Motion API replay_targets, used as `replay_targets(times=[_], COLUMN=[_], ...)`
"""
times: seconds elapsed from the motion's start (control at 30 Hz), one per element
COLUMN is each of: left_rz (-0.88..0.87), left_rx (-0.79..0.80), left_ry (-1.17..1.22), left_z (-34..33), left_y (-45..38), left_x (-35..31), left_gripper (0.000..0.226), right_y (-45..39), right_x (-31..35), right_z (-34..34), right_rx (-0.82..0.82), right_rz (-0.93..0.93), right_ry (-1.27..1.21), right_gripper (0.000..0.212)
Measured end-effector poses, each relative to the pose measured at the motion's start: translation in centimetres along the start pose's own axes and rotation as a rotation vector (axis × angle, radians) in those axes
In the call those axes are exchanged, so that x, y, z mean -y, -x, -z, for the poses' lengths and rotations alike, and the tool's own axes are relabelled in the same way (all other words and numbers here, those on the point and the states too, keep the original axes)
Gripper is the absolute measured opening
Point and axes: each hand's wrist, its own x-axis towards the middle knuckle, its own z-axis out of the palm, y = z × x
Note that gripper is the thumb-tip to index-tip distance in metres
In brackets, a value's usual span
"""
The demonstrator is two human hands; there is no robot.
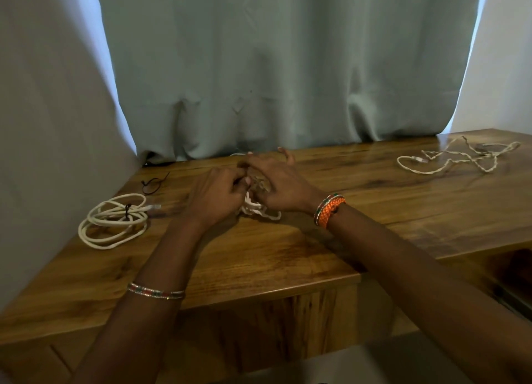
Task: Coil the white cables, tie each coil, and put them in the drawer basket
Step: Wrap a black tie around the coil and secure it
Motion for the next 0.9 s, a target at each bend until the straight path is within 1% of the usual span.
replay_targets(times=[0.03,0.1,0.13,0.2,0.27,0.3,0.37,0.5,0.57,0.7,0.8,0.9], left_rz=[-0.046,-0.091,-0.09,-0.077,-0.054,-0.04,-0.008,0.107,0.181,0.305,0.317,0.285], left_rx=[-0.007,-0.042,-0.061,-0.095,-0.152,-0.178,-0.194,-0.18,-0.168,-0.142,-0.113,-0.123], left_ry=[-0.037,-0.116,-0.146,-0.193,-0.185,-0.167,-0.146,-0.136,-0.085,0.187,0.255,0.276], left_z=[0.1,0.3,0.4,0.5,0.6,0.6,0.6,0.5,0.4,0.0,-0.3,-0.6], left_y=[0.0,0.0,0.0,0.0,0.1,0.2,0.3,0.0,0.0,-0.2,-0.3,-0.4], left_x=[0.1,0.2,0.1,-0.1,-0.6,-0.8,-1.0,-0.8,-0.9,-0.8,-0.5,-0.1], left_gripper=[0.017,0.018,0.017,0.015,0.013,0.015,0.02,0.016,0.02,0.025,0.026,0.024], right_y=[-0.2,-0.6,-0.8,-0.9,-0.6,-0.4,-0.2,-0.3,-0.4,-0.3,-0.2,-0.3], right_x=[-0.2,-0.6,-0.8,-0.9,-0.4,-0.1,0.3,0.8,1.1,1.8,2.2,2.2], right_z=[0.3,1.0,1.3,1.5,1.3,1.1,0.6,-0.1,-0.5,-0.7,-0.9,-1.1], right_rx=[0.016,0.027,0.007,-0.063,-0.139,-0.173,-0.242,-0.341,-0.374,-0.395,-0.404,-0.412], right_rz=[0.0,-0.004,-0.013,-0.018,0.013,0.033,0.077,0.097,0.101,0.086,0.047,0.005], right_ry=[0.045,0.149,0.16,0.097,-0.009,-0.023,0.047,0.158,0.196,0.172,0.103,0.054], right_gripper=[0.052,0.037,0.032,0.03,0.026,0.025,0.021,0.01,0.012,0.015,0.024,0.024])
